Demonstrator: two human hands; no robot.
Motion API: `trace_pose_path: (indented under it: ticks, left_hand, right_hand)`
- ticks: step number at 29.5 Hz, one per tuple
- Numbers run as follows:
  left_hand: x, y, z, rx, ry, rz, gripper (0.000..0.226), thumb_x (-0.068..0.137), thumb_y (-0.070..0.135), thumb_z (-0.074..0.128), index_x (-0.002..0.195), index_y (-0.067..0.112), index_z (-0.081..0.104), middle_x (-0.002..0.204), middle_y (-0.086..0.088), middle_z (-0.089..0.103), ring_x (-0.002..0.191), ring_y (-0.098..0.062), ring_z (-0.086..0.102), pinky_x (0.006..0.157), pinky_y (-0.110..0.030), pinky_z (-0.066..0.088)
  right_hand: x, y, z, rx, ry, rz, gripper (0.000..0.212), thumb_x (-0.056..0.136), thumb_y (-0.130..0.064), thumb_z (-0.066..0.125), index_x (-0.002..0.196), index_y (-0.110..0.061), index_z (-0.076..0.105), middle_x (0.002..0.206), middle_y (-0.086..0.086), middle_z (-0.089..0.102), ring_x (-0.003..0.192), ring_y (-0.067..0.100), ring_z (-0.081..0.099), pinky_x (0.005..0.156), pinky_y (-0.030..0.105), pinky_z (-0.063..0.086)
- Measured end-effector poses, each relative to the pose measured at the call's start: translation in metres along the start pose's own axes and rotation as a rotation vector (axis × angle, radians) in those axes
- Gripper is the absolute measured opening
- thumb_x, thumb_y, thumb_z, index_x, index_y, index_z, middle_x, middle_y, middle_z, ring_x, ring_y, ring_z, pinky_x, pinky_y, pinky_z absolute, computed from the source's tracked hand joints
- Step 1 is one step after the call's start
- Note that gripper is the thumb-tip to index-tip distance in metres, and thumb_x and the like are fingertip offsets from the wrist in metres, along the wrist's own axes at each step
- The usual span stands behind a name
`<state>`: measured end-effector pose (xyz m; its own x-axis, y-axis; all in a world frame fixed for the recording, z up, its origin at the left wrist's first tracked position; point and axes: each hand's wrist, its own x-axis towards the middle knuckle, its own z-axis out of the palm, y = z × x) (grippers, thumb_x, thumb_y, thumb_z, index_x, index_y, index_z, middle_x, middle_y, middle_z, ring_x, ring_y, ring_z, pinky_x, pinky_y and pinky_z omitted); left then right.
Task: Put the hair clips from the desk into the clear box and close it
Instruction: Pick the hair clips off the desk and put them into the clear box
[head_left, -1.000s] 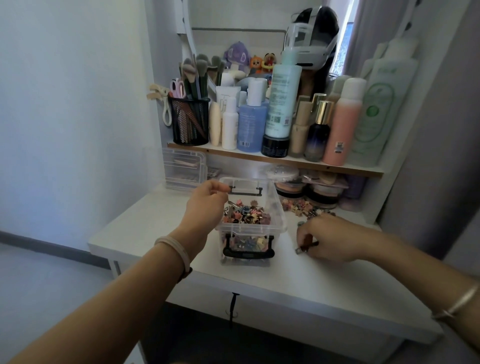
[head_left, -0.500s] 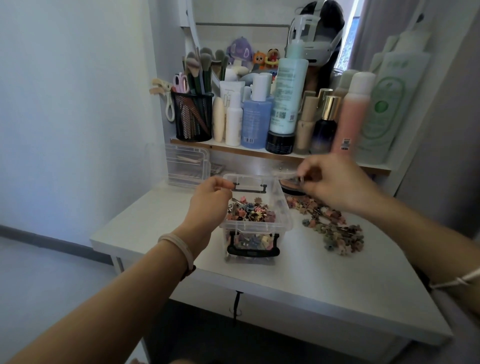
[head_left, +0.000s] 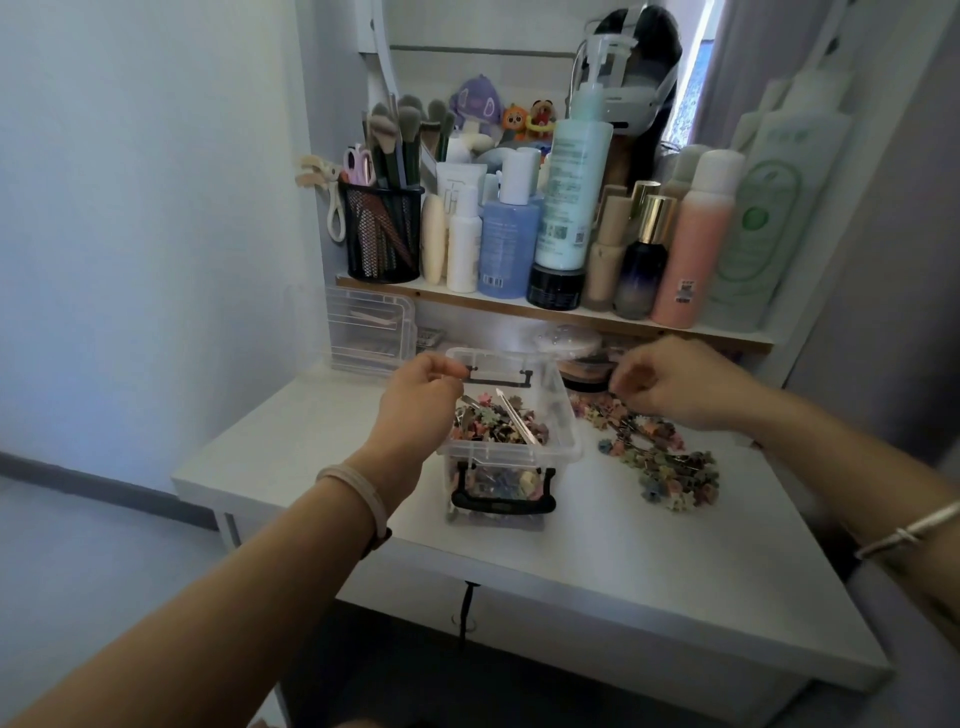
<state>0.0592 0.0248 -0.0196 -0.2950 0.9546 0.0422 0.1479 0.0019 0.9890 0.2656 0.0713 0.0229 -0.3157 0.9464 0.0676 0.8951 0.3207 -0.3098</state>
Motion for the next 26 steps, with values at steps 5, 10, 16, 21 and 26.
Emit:
trace_pose_path:
  ticks: [5, 10, 16, 21, 26]
  left_hand:
    - [0.001, 0.001, 0.005, 0.011, -0.001, -0.004, 0.026, 0.094, 0.004, 0.039, 0.078, 0.021, 0.051, 0.077, 0.003, 0.050, 0.057, -0.011, 0.040, 0.053, -0.022, 0.038]
    - [0.002, 0.001, 0.007, 0.019, -0.008, -0.003, 0.028, 0.093, 0.004, 0.039, 0.076, 0.022, 0.050, 0.076, 0.003, 0.050, 0.055, -0.011, 0.039, 0.053, -0.023, 0.037]
    - [0.004, 0.000, 0.006, 0.032, -0.005, 0.013, 0.027, 0.093, 0.003, 0.039, 0.077, 0.021, 0.051, 0.078, 0.003, 0.051, 0.053, -0.010, 0.038, 0.051, -0.021, 0.037]
    - [0.004, 0.001, 0.006, 0.038, -0.014, 0.015, 0.026, 0.093, 0.004, 0.039, 0.078, 0.022, 0.050, 0.082, 0.003, 0.052, 0.055, -0.010, 0.039, 0.052, -0.021, 0.036]
    - [0.001, 0.001, 0.005, 0.024, -0.027, 0.016, 0.023, 0.093, 0.004, 0.039, 0.080, 0.020, 0.051, 0.082, 0.004, 0.052, 0.055, -0.010, 0.039, 0.051, -0.020, 0.036]
  right_hand:
    - [0.003, 0.022, 0.023, -0.181, -0.168, 0.125, 0.024, 0.084, -0.013, 0.062, 0.108, -0.011, 0.065, 0.111, 0.004, 0.065, 0.095, 0.018, 0.059, 0.080, 0.027, 0.047]
    - [0.010, 0.027, 0.042, -0.177, -0.155, 0.156, 0.017, 0.082, -0.016, 0.064, 0.098, -0.015, 0.064, 0.108, 0.006, 0.065, 0.094, 0.021, 0.058, 0.069, 0.024, 0.042]
    - [0.017, 0.025, 0.047, -0.104, -0.115, 0.152, 0.019, 0.080, -0.011, 0.064, 0.098, -0.016, 0.063, 0.111, 0.007, 0.065, 0.097, 0.022, 0.058, 0.065, 0.023, 0.041]
    - [0.018, 0.026, 0.048, -0.070, -0.107, 0.179, 0.026, 0.079, -0.010, 0.066, 0.105, -0.011, 0.066, 0.102, 0.005, 0.063, 0.092, 0.018, 0.055, 0.070, 0.021, 0.039]
    - [0.018, 0.025, 0.049, -0.060, -0.105, 0.173, 0.005, 0.077, -0.011, 0.069, 0.081, -0.014, 0.067, 0.085, -0.001, 0.060, 0.080, 0.013, 0.052, 0.053, 0.016, 0.037]
